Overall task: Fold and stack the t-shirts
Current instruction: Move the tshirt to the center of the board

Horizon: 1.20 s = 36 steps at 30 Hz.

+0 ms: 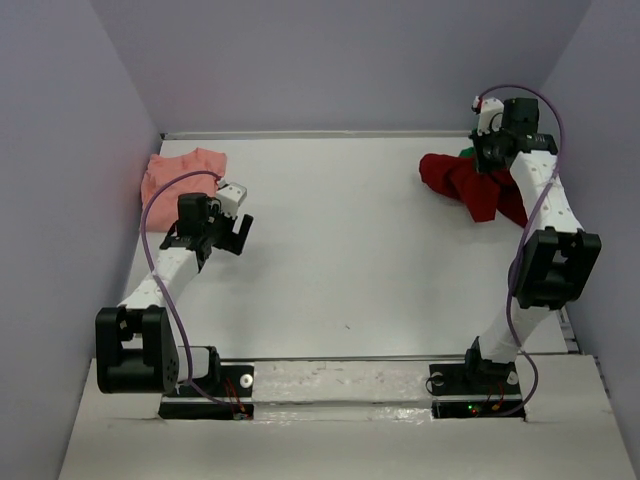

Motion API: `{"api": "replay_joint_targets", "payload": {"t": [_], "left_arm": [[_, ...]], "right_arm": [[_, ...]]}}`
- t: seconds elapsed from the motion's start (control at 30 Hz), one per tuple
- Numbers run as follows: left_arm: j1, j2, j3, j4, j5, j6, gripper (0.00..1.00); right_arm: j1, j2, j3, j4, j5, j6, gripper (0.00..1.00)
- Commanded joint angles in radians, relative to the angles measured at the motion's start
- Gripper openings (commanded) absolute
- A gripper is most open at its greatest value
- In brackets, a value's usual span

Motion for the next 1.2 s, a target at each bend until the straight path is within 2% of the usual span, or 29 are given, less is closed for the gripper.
{"api": "replay_joint_targets", "payload": {"t": [0.0,0.23,0.37,0.57,0.77,0.8,0.83,0.87,1.03,1.17], "left_arm": [[-0.006,-0.035,0.023,-0.005,-0.009,-0.008,0.99],[-0.006,-0.069,0.006,-0.002,-0.023,-0.007,0.99],[-0.006,-0.073,-0.005,0.007,-0.015,-0.008,0.99],[-0.006,-0.076,-0.011,0.01,-0.021,-0.007,0.99],[-0.006,-0.084,-0.017,0.01,-0.024,-0.005,0.99],[-0.006,-0.084,-0.016,0.012,-0.024,-0.007,0.99],[-0.006,-0.082,-0.017,0.01,-0.024,-0.007,0.99],[-0.006,-0.084,-0.017,0.01,-0.026,-0.007,0.99],[-0.005,-0.085,-0.019,0.01,-0.027,-0.002,0.99],[-0.006,-0.082,-0.02,0.012,-0.015,-0.002,0.99]], "right_arm": [[0.062,-0.068,0.063,-0.123,-0.186,0.01,0.0],[0.172,-0.099,0.097,-0.22,-0.273,0.008,0.0],[0.244,-0.065,0.161,-0.316,-0.389,-0.018,0.0],[0.402,0.011,0.322,-0.459,-0.688,-0.056,0.0],[0.561,0.143,0.453,-0.614,-0.778,-0.127,0.0],[0.578,0.155,0.45,-0.613,-0.764,-0.124,0.19],[0.595,0.18,0.443,-0.606,-0.746,-0.122,0.5],[0.62,0.192,0.445,-0.609,-0.718,-0.131,0.98],[0.631,0.255,0.469,-0.625,-0.706,-0.141,1.0],[0.631,0.232,0.419,-0.577,-0.628,-0.13,1.0]]}}
